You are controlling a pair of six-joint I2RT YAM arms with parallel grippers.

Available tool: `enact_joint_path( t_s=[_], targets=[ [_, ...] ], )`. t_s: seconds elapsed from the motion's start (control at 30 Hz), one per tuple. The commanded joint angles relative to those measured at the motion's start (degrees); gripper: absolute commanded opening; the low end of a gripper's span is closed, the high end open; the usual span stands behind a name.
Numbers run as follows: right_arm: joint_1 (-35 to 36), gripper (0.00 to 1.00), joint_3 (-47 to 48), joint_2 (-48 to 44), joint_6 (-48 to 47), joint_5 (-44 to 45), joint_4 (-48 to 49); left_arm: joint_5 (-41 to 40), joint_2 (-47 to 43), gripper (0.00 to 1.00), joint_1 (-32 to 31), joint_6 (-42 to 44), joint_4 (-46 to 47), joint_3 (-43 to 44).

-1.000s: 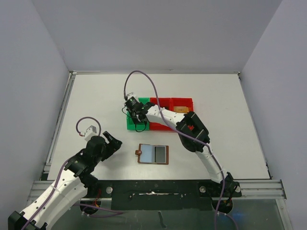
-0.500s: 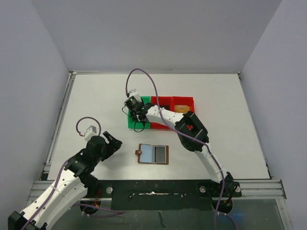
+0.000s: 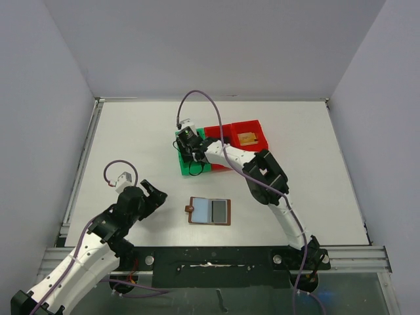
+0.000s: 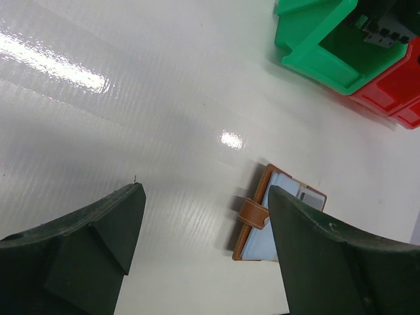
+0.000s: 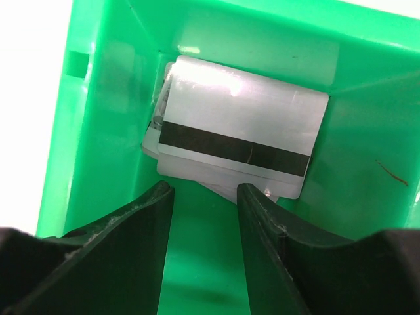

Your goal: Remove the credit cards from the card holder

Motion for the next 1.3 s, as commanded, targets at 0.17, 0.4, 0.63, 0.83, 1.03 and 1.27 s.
enact_joint_path(
  t_s=[0.17, 0.4, 0.63, 0.83, 1.03, 1.27],
  targets=[
    [0.2, 0.46, -1.4, -10.7, -1.2, -6.1, -0.6, 1.6, -0.5, 0.76, 0.4, 0.3, 3.4, 0.8],
    [0.5, 0.47, -4.2, -14.5, -0.9, -2.8, -2.5, 3.5, 0.6, 0.76, 0.3, 0.6, 4.6, 0.5],
    [-1.2, 0.47, -7.3, -21.6, -0.9, 0.5, -5.6, 5.1, 1.2, 0.76, 0.3, 2.1, 6.1, 0.4],
    [-4.5, 0.47, -15.5, -28.9, 0.5, 2.0, -3.7, 6.5, 2.3, 0.76, 0.2, 3.0, 7.9, 0.2],
    [-7.8, 0.47, -20.6, -29.4, 2.1, 0.5, -3.3, 7.6, 2.4, 0.76, 0.3, 2.8, 9.0, -0.3],
    [-8.6, 0.46, -22.4, -26.0, 1.6, 0.6, -2.6, 9.9, 2.8, 0.76, 0.3, 2.5, 10.4, 0.1]
  ],
)
